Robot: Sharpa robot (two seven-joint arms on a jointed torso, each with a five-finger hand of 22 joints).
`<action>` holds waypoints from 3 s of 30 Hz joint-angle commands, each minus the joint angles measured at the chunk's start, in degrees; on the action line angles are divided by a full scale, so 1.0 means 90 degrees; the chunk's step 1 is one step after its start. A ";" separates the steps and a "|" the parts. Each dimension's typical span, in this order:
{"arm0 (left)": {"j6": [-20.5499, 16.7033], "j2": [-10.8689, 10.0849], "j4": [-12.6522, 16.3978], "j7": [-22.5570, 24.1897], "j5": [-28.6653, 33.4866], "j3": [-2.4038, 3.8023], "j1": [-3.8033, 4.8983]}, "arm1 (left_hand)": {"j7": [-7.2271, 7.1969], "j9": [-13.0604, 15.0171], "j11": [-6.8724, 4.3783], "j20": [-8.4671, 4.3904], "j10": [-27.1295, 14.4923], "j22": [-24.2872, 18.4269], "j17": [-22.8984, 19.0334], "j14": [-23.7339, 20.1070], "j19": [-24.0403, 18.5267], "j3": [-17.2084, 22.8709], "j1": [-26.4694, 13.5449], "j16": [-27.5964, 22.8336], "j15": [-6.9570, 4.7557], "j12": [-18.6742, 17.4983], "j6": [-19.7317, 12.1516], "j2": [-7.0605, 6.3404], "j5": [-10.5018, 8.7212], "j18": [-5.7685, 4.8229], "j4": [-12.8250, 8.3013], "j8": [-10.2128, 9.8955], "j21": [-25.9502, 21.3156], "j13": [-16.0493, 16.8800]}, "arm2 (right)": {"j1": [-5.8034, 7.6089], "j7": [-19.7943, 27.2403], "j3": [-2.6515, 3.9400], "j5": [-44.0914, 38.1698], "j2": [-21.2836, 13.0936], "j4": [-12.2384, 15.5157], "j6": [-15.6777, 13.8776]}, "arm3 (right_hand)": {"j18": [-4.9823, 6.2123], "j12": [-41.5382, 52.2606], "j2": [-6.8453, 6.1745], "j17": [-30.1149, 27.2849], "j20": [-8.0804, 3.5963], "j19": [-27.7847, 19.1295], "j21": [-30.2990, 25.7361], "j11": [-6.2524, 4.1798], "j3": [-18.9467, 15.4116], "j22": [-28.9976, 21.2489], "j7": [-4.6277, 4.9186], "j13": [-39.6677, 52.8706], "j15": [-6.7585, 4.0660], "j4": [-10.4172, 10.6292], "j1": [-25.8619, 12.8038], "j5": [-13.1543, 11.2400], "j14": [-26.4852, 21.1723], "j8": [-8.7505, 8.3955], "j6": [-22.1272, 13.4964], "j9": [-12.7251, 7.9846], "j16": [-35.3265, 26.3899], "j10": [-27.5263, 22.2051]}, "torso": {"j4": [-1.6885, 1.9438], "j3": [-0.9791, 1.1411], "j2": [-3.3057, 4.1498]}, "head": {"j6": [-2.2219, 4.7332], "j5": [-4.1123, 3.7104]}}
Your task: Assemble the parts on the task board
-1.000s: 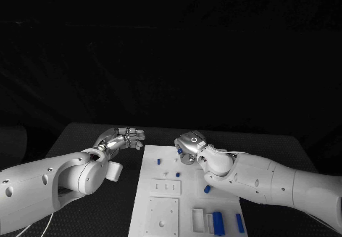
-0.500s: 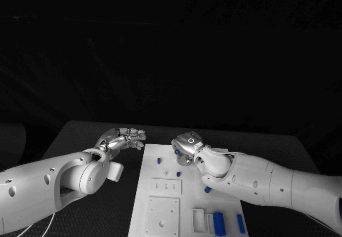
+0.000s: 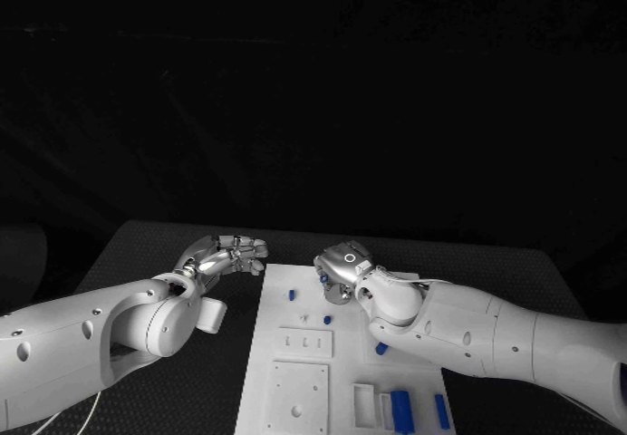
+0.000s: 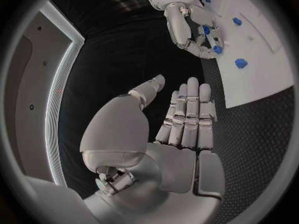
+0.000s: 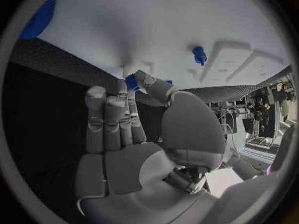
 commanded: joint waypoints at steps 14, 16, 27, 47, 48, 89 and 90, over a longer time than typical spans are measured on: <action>0.0080 -0.0011 0.0011 0.0047 -0.0020 0.0007 0.0009 | 0.0034 -0.0002 0.0045 -0.0011 -0.0011 0.0125 0.0014 0.0012 -0.0045 0.0040 -0.0058 -0.0051 0.0025 -0.0041 -0.0030 0.0003 -0.0022 0.0127 -0.0027 -0.0024 0.0030 -0.0007 | 0.0005 -0.0266 0.0006 -0.0203 -0.0111 -0.0001 0.0112 | 0.0398 0.0027 0.0015 -0.0013 -0.0103 0.0057 0.0048 0.0006 0.0051 0.0122 0.0000 0.0005 -0.0091 0.0009 0.0057 0.0031 -0.0110 0.0044 0.0050 0.0184 0.0029 0.0046 | -0.0019 -0.0002 0.0019 | 0.0010 0.0029; 0.0081 -0.0009 0.0010 0.0048 -0.0020 0.0007 0.0009 | 0.0034 -0.0001 0.0045 -0.0011 -0.0011 0.0125 0.0015 0.0012 -0.0045 0.0041 -0.0059 -0.0053 0.0025 -0.0041 -0.0030 0.0003 -0.0022 0.0127 -0.0029 -0.0024 0.0031 -0.0007 | 0.0005 -0.0271 0.0011 -0.0206 -0.0110 -0.0007 0.0107 | 0.0398 0.0027 0.0013 -0.0014 -0.0104 0.0057 0.0049 0.0005 0.0054 0.0121 -0.0001 0.0006 -0.0091 0.0010 0.0057 0.0031 -0.0111 0.0044 0.0051 0.0185 0.0030 0.0047 | -0.0020 -0.0002 0.0020 | 0.0012 0.0029; 0.0078 -0.0014 0.0018 0.0047 -0.0020 0.0007 0.0010 | 0.0034 -0.0001 0.0044 -0.0010 -0.0011 0.0125 0.0021 0.0013 -0.0046 0.0043 -0.0063 -0.0058 0.0025 -0.0042 -0.0030 0.0003 -0.0023 0.0127 -0.0035 -0.0025 0.0032 -0.0007 | 0.0011 -0.0129 0.0016 -0.0040 -0.0067 -0.0045 0.0229 | 0.0398 0.0015 -0.0011 -0.0020 -0.0105 0.0050 0.0053 0.0006 0.0071 0.0119 0.0000 0.0009 -0.0091 0.0017 0.0050 0.0031 -0.0115 0.0039 0.0050 0.0188 0.0031 0.0047 | -0.0017 -0.0010 0.0029 | 0.0024 0.0023; 0.0059 -0.0018 0.0002 0.0052 -0.0020 0.0007 0.0010 | 0.0036 0.0000 0.0047 -0.0009 -0.0016 0.0125 0.0029 0.0014 -0.0048 0.0045 -0.0071 -0.0066 0.0026 -0.0046 -0.0035 -0.0004 -0.0023 0.0127 -0.0043 -0.0030 0.0034 -0.0010 | 0.0045 0.0024 0.0016 0.0228 -0.0133 -0.0016 -0.0091 | 0.0381 -0.0253 -0.0562 -0.0263 0.0086 -0.0144 -0.0121 0.0480 -0.0161 0.0030 0.0389 -0.0417 0.0372 -0.0227 0.0021 0.0037 -0.0187 -0.0553 -0.1041 -0.0045 -0.0103 -0.1355 | -0.0023 -0.0013 0.0030 | 0.0009 0.0021; 0.0055 -0.0023 0.0002 0.0052 -0.0020 0.0007 0.0010 | 0.0036 0.0000 0.0047 -0.0009 -0.0017 0.0125 0.0029 0.0014 -0.0049 0.0045 -0.0071 -0.0066 0.0026 -0.0047 -0.0035 -0.0005 -0.0023 0.0127 -0.0044 -0.0030 0.0034 -0.0010 | 0.0046 0.0032 0.0018 0.0239 -0.0174 0.0033 -0.0140 | 0.0382 -0.0254 -0.0563 -0.0269 0.0091 -0.0147 -0.0128 0.0484 -0.0166 0.0026 0.0389 -0.0425 0.0376 -0.0237 0.0011 0.0038 -0.0190 -0.0555 -0.1052 -0.0046 -0.0104 -0.1378 | -0.0024 -0.0012 0.0031 | 0.0013 0.0021; 0.0217 0.0066 -0.0333 0.0085 -0.0010 0.0002 -0.0041 | 0.0011 0.0022 0.0016 -0.0010 0.0091 0.0127 0.0084 0.0031 -0.0053 0.0067 -0.0112 -0.0103 0.0024 -0.0011 0.0020 0.0030 -0.0028 0.0127 -0.0084 -0.0005 0.0050 0.0014 | 0.0033 0.1181 0.0683 0.2714 -0.1555 0.0266 0.1158 | 0.0398 0.6443 -0.0508 0.0451 -0.0140 0.0103 0.0319 -0.0153 -0.1543 0.0149 0.0267 0.6222 -0.0231 0.0076 -0.0502 0.0180 -0.0229 -0.0661 -0.1034 -0.0131 0.0854 -0.1380 | -0.0309 0.0178 -0.0065 | 0.0093 0.0122; 0.0216 0.0067 -0.0333 0.0085 -0.0010 0.0002 -0.0042 | 0.0012 0.0022 0.0016 -0.0010 0.0091 0.0126 0.0084 0.0031 -0.0054 0.0067 -0.0113 -0.0103 0.0024 -0.0012 0.0020 0.0030 -0.0028 0.0127 -0.0084 -0.0006 0.0050 0.0014 | 0.0015 0.1197 0.0683 0.2712 -0.1546 0.0238 0.1135 | 0.0398 0.6553 -0.0506 0.0500 -0.0150 0.0111 0.0362 -0.0150 -0.1537 0.0150 0.0269 0.6282 -0.0229 0.0088 -0.0499 0.0189 -0.0228 -0.0668 -0.1038 -0.0137 0.0886 -0.1360 | -0.0311 0.0174 -0.0066 | 0.0090 0.0123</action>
